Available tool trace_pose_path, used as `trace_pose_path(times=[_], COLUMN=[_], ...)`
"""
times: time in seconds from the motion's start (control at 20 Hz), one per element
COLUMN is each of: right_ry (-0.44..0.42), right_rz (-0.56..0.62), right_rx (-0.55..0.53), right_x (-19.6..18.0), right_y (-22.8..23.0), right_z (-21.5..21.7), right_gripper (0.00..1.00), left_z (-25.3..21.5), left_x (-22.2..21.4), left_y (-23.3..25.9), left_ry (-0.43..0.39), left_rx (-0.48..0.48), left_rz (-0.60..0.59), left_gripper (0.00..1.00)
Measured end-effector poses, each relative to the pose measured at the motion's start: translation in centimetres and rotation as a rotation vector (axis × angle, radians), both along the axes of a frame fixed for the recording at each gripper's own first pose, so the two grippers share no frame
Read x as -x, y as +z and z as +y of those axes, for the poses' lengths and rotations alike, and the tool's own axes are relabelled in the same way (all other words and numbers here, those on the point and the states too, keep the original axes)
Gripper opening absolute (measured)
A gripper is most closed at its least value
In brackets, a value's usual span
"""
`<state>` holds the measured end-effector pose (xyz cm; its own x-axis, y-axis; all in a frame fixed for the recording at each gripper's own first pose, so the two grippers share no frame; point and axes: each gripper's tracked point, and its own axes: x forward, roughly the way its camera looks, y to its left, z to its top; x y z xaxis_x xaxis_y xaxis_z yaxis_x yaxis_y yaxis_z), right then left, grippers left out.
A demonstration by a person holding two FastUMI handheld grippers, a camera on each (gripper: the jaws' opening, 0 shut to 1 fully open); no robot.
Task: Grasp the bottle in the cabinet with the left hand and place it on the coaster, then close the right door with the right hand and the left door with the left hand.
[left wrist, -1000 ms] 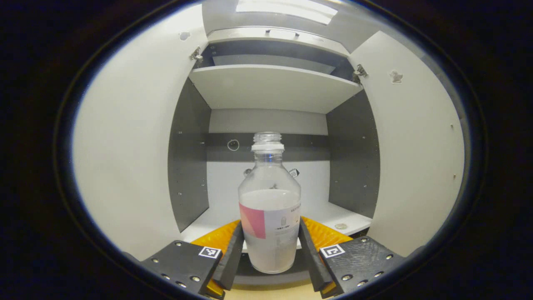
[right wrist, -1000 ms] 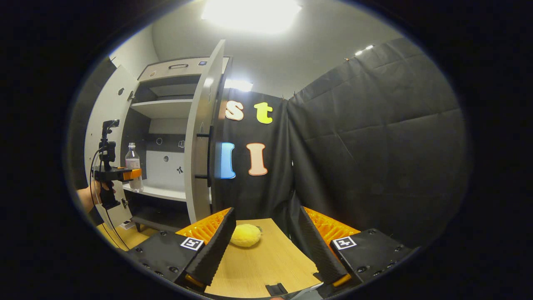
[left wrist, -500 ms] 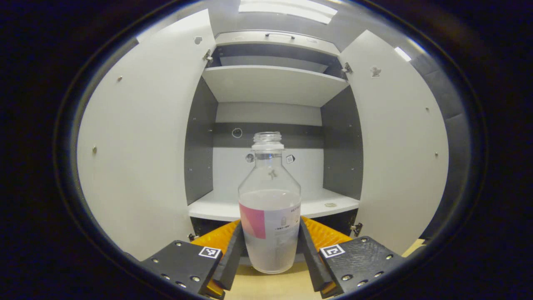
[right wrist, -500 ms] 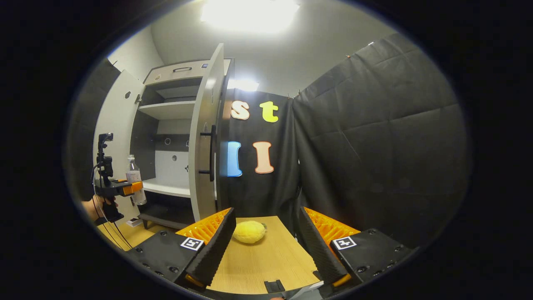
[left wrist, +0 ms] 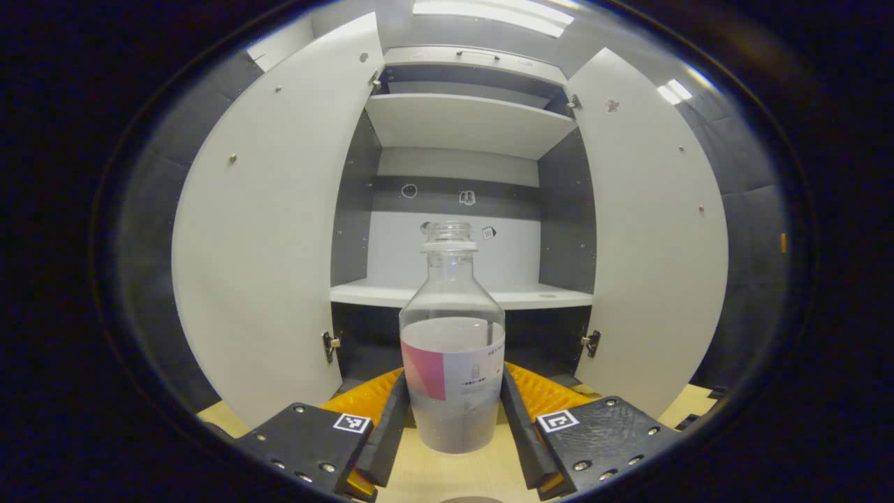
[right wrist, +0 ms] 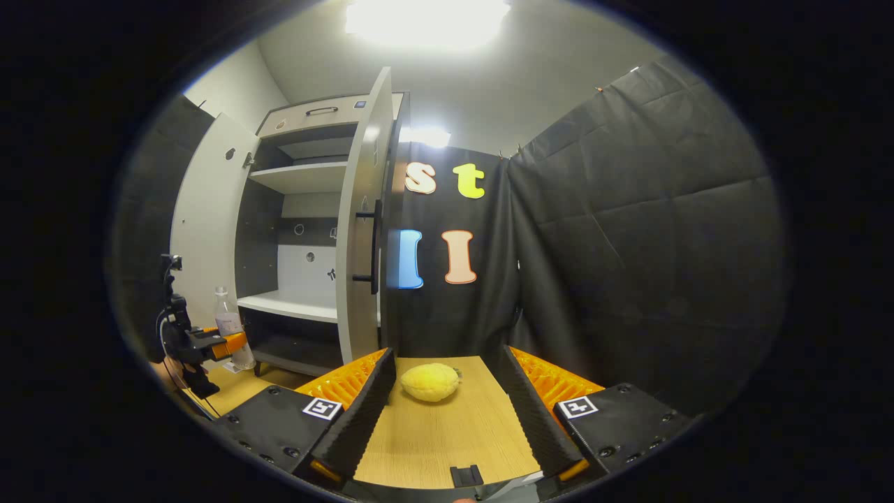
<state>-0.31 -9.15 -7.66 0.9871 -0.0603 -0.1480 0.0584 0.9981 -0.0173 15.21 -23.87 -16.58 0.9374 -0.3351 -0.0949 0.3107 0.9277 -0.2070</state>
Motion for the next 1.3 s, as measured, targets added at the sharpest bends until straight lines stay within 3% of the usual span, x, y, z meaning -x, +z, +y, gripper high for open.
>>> trace_pose_path(times=[0.15,0.5,0.55,0.75,0.85,1.25,1.3], right_ry=[0.012,0.038,0.041,0.047,0.048,0.057,0.058], right_rz=[0.009,0.039,0.043,0.061,0.067,0.092,0.090], right_rx=[0.010,0.014,0.015,0.021,0.031,0.047,0.048], right_x=[-0.2,-0.5,-0.5,-0.4,-0.3,-0.2,-0.2], right_y=[-0.3,-1.1,-1.1,-1.6,-1.6,-2.1,-2.1], right_z=[0.4,1.3,1.4,1.6,1.7,1.9,1.9], right_gripper=[0.96,0.93,0.96,0.93,0.96,0.94,0.97], left_z=[-0.2,-1.0,-1.1,-1.6,-1.7,-2.7,-2.8], left_x=[1.4,4.5,5.1,6.3,7.0,8.6,8.7], left_y=[-2.8,-8.3,-9.3,-12.9,-14.6,-18.9,-19.3], left_ry=[0.001,-0.020,-0.023,-0.025,-0.025,-0.020,-0.020], left_rx=[-0.028,-0.022,-0.028,-0.068,-0.077,-0.095,-0.098], left_rz=[0.033,0.117,0.127,0.164,0.184,0.243,0.248], left_gripper=[0.71,0.71,0.71,0.71,0.71,0.71,0.71])
